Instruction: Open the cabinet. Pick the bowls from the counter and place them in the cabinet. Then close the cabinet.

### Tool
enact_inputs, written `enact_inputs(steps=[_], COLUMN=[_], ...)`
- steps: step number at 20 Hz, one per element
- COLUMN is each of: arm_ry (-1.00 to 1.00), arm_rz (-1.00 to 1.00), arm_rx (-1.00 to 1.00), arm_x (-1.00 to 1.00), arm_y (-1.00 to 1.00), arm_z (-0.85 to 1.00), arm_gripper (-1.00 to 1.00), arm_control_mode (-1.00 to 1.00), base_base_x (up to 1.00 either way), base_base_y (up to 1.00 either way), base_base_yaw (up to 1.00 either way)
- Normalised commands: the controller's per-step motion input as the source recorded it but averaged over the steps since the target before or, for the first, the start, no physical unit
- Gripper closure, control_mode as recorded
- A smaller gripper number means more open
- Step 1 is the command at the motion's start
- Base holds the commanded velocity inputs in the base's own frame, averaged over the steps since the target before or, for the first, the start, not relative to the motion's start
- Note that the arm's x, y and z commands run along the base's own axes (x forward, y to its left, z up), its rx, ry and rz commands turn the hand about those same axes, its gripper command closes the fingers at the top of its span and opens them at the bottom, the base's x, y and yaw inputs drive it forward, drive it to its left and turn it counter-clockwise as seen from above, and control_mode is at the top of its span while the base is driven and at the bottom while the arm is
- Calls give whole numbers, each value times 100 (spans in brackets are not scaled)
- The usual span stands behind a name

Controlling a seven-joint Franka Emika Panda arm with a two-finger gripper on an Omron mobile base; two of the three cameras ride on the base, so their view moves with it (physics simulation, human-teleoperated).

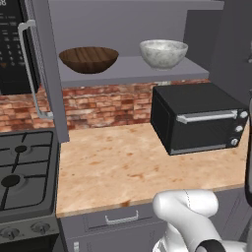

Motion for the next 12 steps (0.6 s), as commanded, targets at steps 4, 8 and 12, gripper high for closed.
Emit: enact_inputs(steps=[4,8,12], arm_ry=[-2,0,0], arm_rz=[0,0,0], arm_rx=[9,9,7], arm_x=[-19,-11,-12], arm_y=[-27,-31,-30], arm_z=[0,0,0], arm_gripper=[-100,-100,-100], arm_control_mode=[-100,-100,-100], base_base_x=[0,0,0], base_base_y=[0,0,0], base_base_yaw=[0,0,0])
